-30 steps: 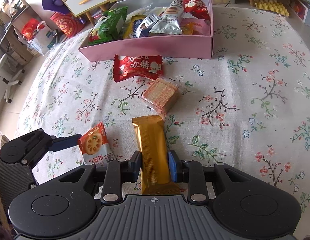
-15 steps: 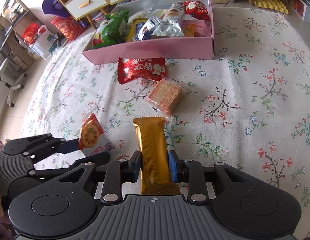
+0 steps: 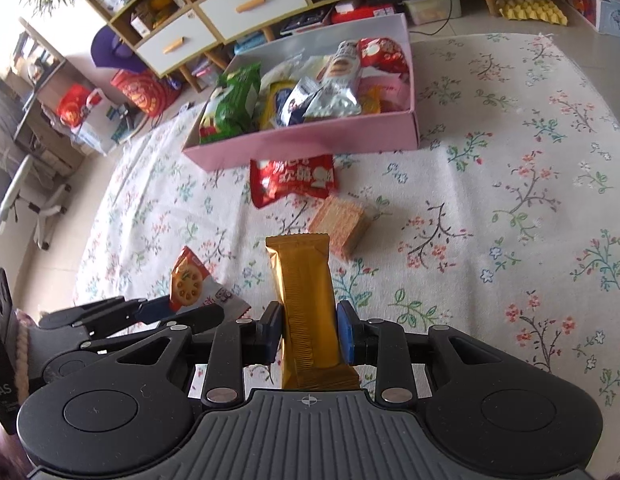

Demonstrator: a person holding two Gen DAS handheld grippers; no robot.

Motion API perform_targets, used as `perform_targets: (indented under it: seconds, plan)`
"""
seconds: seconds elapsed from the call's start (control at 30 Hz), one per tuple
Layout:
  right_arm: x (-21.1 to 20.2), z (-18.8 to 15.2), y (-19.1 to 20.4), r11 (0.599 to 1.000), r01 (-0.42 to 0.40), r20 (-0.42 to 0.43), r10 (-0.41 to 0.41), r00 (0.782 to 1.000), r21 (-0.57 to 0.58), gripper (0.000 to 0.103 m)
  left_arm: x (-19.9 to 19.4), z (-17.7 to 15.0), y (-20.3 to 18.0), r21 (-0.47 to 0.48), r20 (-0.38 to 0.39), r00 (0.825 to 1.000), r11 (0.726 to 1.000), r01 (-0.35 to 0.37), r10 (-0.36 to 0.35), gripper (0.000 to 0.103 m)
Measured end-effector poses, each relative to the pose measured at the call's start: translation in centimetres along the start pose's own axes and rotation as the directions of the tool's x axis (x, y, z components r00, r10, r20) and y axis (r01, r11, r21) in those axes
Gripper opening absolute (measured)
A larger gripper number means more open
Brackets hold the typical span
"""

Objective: Organize snacks
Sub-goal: 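Carry both packs into the pink box and open both grippers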

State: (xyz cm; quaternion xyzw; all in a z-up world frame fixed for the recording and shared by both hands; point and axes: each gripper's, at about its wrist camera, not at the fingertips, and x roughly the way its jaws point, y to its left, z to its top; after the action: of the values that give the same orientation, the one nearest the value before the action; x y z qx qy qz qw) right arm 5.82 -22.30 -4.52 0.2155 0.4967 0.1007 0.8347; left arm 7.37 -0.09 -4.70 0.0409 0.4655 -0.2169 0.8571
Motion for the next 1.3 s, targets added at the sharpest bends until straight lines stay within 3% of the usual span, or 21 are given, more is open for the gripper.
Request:
perform_targets:
  seconds: [0.3,0.57,1.0,1.1,1.3]
  plan:
    - [-0.8,1.5,-1.2,0.995,-0.041,0.043,0.037,0.998,0.088,0.028,-1.2,2.1,0.2,-0.054,0.068,0.998,0.998,0.008,-0.005,0.030]
    - [-2.3,4.9,-2.7,0.980,-0.074,0.141,0.048,0.989,0.183,0.028,-1.9,5.9,0.7,-0.066,0.122,0.993,0.998,0.009,-0.001,0.030]
    - [1.3,10.0,-4.5,0.960,-0.094,0.253,0.025,0.967,0.263,0.028,2.6,10.9,0.4,-0.084,0.186,0.982,0.996,0.039,-0.023,0.030]
    - [2.2,10.7,-4.9,0.956,-0.098,0.285,0.015,0.958,0.278,0.029,3.6,11.8,0.8,-0.122,0.202,0.977,0.988,0.091,-0.065,0.030]
    - [3.7,11.7,-5.6,0.955,-0.094,0.344,-0.009,0.939,0.282,0.029,5.0,12.4,0.1,-0.075,0.218,0.976,0.997,0.022,-0.005,0.030]
